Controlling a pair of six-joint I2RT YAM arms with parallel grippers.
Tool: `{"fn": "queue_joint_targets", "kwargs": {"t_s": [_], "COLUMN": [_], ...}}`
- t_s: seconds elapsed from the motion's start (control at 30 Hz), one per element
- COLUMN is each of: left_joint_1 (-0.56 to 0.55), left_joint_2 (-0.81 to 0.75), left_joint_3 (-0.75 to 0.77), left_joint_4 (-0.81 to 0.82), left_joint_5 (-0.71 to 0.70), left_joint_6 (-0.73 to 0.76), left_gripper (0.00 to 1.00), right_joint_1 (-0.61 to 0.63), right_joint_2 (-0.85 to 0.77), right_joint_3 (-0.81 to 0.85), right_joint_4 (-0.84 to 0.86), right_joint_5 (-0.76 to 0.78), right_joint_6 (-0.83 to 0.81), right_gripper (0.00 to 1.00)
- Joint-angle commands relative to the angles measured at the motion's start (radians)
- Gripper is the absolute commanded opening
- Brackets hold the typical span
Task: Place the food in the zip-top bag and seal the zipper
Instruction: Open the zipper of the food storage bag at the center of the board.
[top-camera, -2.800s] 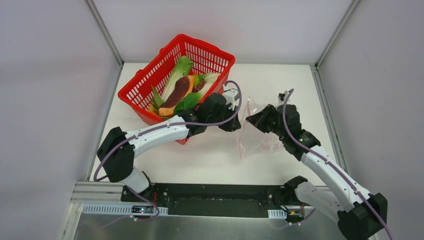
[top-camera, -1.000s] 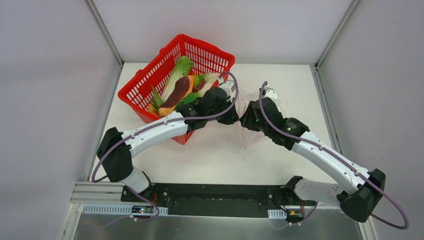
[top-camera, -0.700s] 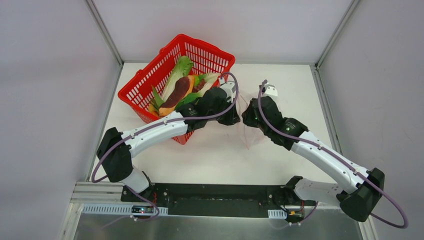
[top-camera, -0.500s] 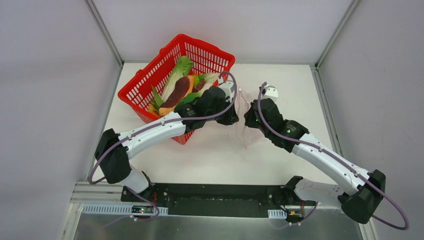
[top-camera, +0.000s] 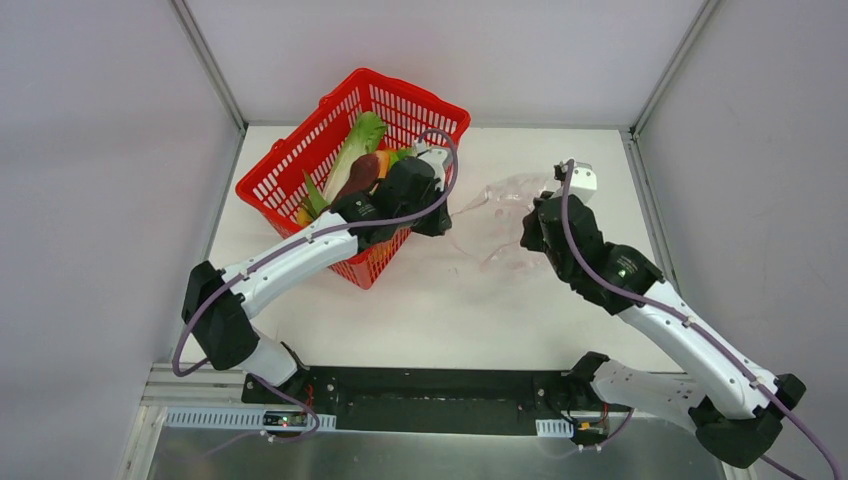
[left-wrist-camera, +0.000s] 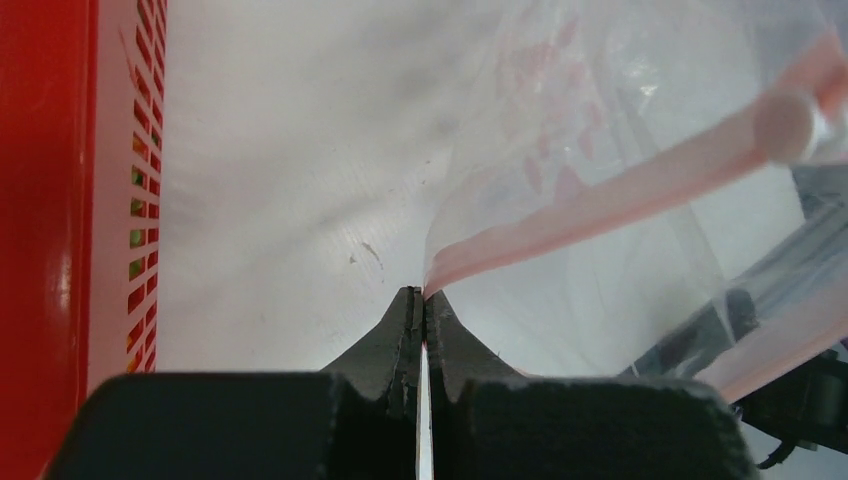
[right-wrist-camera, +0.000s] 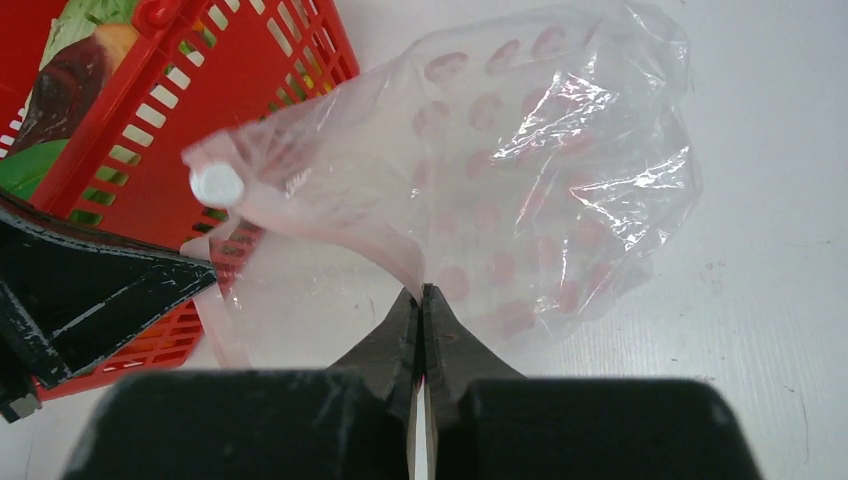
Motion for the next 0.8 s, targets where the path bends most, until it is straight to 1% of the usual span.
{"fn": "queue_joint_targets", "kwargs": {"t_s": [0.0, 0.07, 0.17, 0.23, 0.37, 0.47, 0.57, 0.63, 0.77], "left_joint_1": [-0.005, -0.005, -0.004, -0.005, -0.005, -0.004, -0.004, -0.004, 0.006], "left_joint_2": [0.018, 0.034, 0.045, 0.048, 0.042, 0.023, -0.013, -0.047, -0.159], "left_joint_3": [0.096, 0.12, 0.141, 0.152, 0.162, 0.16, 0.159, 0.158, 0.133], "left_joint_4": [-0.026, -0.023, -0.019, -0.019, -0.036, -0.052, -0.066, -0.075, -0.085], "left_joint_5": [0.059, 0.092, 0.114, 0.125, 0.117, 0.082, 0.076, 0.075, 0.016], "left_joint_6": [0.063, 0.067, 0.072, 0.076, 0.085, 0.09, 0.105, 0.124, 0.188], "left_gripper": [0.01, 0.11, 0.21, 0.32, 0.44, 0.55, 0.62, 0.65, 0.74], "right_joint_1": [-0.002, -0.003, -0.004, -0.006, -0.025, -0.061, -0.101, -0.112, -0.128], "right_joint_2": [0.061, 0.089, 0.133, 0.168, 0.215, 0.225, 0.232, 0.237, 0.237], "right_joint_3": [0.096, 0.104, 0.114, 0.127, 0.141, 0.13, 0.116, 0.109, 0.094], "right_joint_4": [-0.106, -0.099, -0.08, -0.076, -0.051, -0.005, 0.031, 0.049, 0.081], "right_joint_5": [-0.032, -0.068, -0.106, -0.108, -0.133, -0.195, -0.25, -0.268, -0.297], "right_joint_6": [0.002, 0.029, 0.046, 0.048, 0.052, 0.062, 0.075, 0.08, 0.076], "right_gripper": [0.0, 0.0, 0.0, 0.0, 0.0, 0.0, 0.0, 0.0, 0.0]}}
